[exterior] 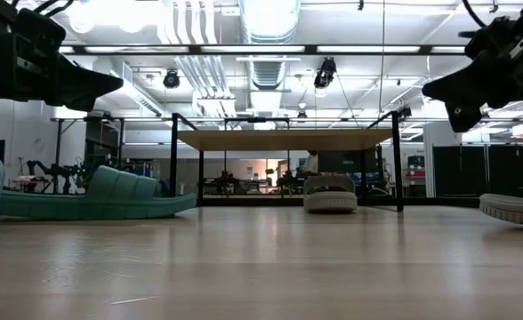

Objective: Pick and place slides into the shelf
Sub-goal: Put the bottom gray slipper on the shelf

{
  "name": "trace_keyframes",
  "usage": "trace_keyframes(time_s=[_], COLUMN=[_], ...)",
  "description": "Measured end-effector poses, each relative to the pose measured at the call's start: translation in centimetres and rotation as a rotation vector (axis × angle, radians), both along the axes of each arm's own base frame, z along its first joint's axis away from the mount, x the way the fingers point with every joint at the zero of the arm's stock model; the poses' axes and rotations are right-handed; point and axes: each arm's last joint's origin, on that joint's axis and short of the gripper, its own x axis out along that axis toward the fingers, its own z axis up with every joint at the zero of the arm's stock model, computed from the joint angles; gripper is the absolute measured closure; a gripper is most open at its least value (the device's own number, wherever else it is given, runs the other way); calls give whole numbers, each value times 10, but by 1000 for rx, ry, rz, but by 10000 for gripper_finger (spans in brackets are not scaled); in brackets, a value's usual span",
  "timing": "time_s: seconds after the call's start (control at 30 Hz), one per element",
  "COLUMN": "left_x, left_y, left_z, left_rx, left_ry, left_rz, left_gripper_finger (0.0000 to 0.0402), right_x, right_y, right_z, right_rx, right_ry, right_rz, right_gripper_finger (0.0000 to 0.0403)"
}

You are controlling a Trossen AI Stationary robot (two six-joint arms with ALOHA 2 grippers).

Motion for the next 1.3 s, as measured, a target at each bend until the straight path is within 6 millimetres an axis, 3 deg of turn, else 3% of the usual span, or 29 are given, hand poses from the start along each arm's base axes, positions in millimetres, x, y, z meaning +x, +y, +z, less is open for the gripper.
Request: trace_keyframes(time_s=[0.53,0.83,1.17,1.3], left_x=[0,0,0,0], left_y=[0,0,0,0], left_z=[0,0,0,0], left_rx=[0,0,0,0], left_ry=[0,0,0,0], left_rz=[-2,-1,0,0], left_gripper_finger=[402,402,402,402], right_x=[1,8,15,18], right_y=[0,0,0,0], right_z=[-3,-14,-29,-26], right_rx=[53,60,234,220], right_ry=[29,156,316,279], right_rz=[-1,-12,-50,-42], right_gripper_finger=[394,394,394,394])
